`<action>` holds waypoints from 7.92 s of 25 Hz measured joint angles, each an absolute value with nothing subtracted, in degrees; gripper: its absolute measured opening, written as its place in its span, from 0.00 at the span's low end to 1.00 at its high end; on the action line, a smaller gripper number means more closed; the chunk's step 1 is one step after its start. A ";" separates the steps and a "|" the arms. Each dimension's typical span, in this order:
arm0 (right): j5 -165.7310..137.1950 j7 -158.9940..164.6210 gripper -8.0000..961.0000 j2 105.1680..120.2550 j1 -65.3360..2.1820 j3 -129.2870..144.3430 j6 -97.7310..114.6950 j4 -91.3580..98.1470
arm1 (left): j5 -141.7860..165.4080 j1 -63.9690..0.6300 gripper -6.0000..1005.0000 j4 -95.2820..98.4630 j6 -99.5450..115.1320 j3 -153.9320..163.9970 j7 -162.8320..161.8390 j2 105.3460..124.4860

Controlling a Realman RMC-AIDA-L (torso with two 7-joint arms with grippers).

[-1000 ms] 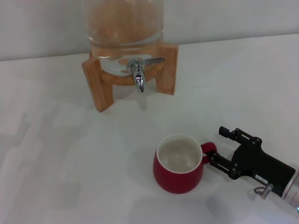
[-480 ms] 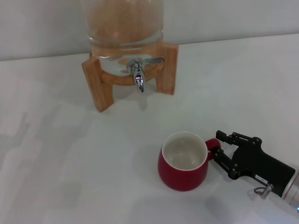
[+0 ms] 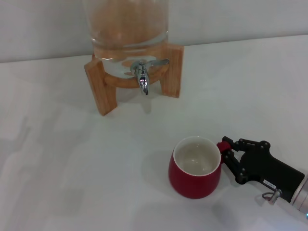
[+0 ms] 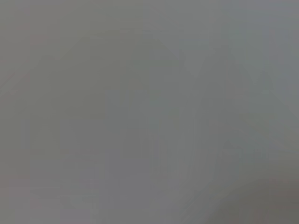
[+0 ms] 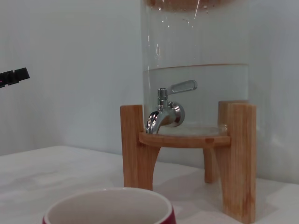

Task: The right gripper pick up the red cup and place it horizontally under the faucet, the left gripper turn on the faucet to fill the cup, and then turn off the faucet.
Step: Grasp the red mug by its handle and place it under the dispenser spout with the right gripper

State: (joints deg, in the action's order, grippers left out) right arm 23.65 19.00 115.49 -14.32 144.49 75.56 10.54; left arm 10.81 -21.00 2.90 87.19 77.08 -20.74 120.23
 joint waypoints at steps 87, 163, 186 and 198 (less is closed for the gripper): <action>24.01 25.78 0.15 115.75 -30.57 141.60 61.70 11.25 | 11.60 -22.50 0.88 3.14 86.74 78.57 -20.83 120.17; 21.54 25.95 0.14 116.11 -34.03 139.13 51.39 13.53 | 12.13 -23.20 0.88 2.90 86.84 79.19 -21.62 120.24; 20.09 25.93 0.21 116.09 -33.94 138.75 50.54 13.98 | 12.31 -23.16 0.88 2.88 87.05 79.36 -21.62 120.24; 20.37 25.93 0.29 116.17 -34.29 138.60 49.26 14.06 | 12.31 -23.10 0.88 3.17 87.10 79.92 -21.62 120.24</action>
